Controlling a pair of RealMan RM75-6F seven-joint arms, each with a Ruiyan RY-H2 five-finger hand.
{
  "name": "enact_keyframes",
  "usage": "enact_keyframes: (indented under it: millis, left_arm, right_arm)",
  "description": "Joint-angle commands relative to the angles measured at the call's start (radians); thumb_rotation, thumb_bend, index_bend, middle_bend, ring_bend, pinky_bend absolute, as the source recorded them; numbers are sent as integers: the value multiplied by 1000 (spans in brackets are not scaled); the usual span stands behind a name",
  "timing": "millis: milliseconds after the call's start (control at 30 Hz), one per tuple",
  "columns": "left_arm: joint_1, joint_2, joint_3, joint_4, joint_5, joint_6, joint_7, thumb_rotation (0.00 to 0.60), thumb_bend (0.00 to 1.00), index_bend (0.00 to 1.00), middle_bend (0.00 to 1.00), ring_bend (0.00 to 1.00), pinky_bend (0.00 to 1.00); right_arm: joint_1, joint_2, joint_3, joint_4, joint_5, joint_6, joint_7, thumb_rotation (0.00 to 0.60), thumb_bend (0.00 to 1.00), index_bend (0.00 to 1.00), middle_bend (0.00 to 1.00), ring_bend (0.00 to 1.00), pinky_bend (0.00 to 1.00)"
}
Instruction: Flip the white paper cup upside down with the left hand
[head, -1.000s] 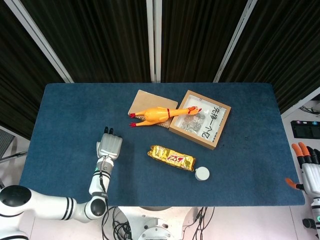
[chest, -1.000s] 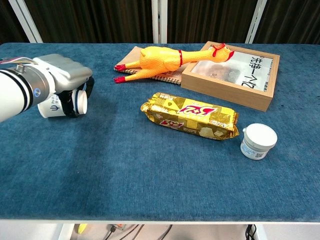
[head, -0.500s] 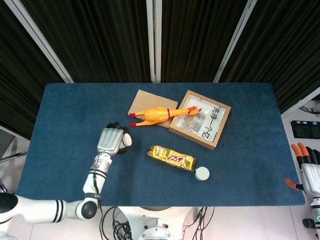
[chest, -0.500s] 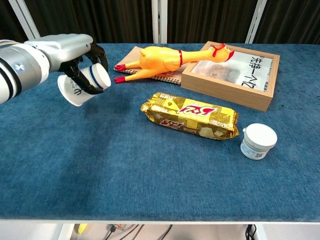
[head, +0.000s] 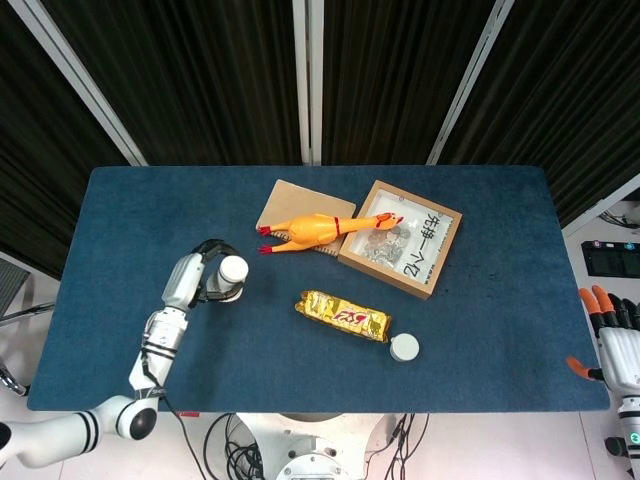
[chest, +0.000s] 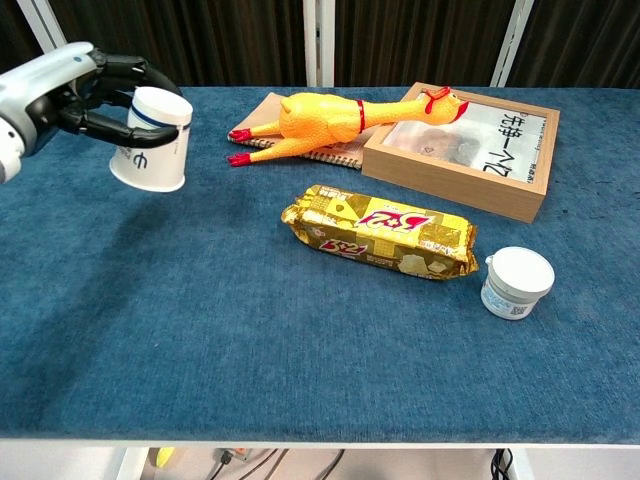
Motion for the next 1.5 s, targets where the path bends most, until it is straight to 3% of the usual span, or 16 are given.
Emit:
enact_keyframes:
  millis: [33, 367, 667, 867, 1033, 1300, 1400, 1500]
  left_arm:
    - [70, -89, 23, 207, 114, 30, -191, 600, 243, 450, 465, 174, 204]
    - [81, -176, 46, 395, 187, 63, -273, 600, 242, 444, 462, 168, 197]
    - [84, -196, 45, 445, 210, 64, -334, 600, 227, 404, 423, 151, 179]
    - [88, -183, 51, 442, 216, 46, -347, 600, 217, 210, 244, 76, 130]
    - [95, -171, 55, 431, 234, 68, -343, 600, 209, 150, 202, 51, 116]
    - [134, -68, 43, 260, 280, 200, -241, 600, 203, 138, 167, 26, 107]
    - [174, 39, 46, 135, 294, 263, -88, 600, 172, 162, 160, 25, 103]
    - [236, 222, 75, -35, 279, 283, 176, 600, 157, 214, 160, 19, 82]
  right_arm:
    - [-2, 2, 0, -2, -1, 4, 1, 600, 68, 0, 0, 0, 0]
    - [-2, 3, -1, 2, 3, -1, 6, 600, 69, 0, 0, 0, 0]
    - [0, 4, -1, 0, 6, -5, 2, 600, 69, 0, 0, 0, 0]
    - [0, 5, 0, -2, 9, -7, 1, 600, 68, 0, 0, 0, 0]
    - [1, 7, 1, -4, 11, -6, 0, 600, 69, 0, 0, 0, 0]
    - [-5, 14, 6, -13, 3, 15, 4, 600, 70, 0, 0, 0, 0]
    - [-8, 18, 5, -17, -8, 27, 13, 600, 69, 0, 0, 0, 0]
    - [-12, 17, 5, -16, -23, 46, 18, 600, 67, 0, 0, 0, 0]
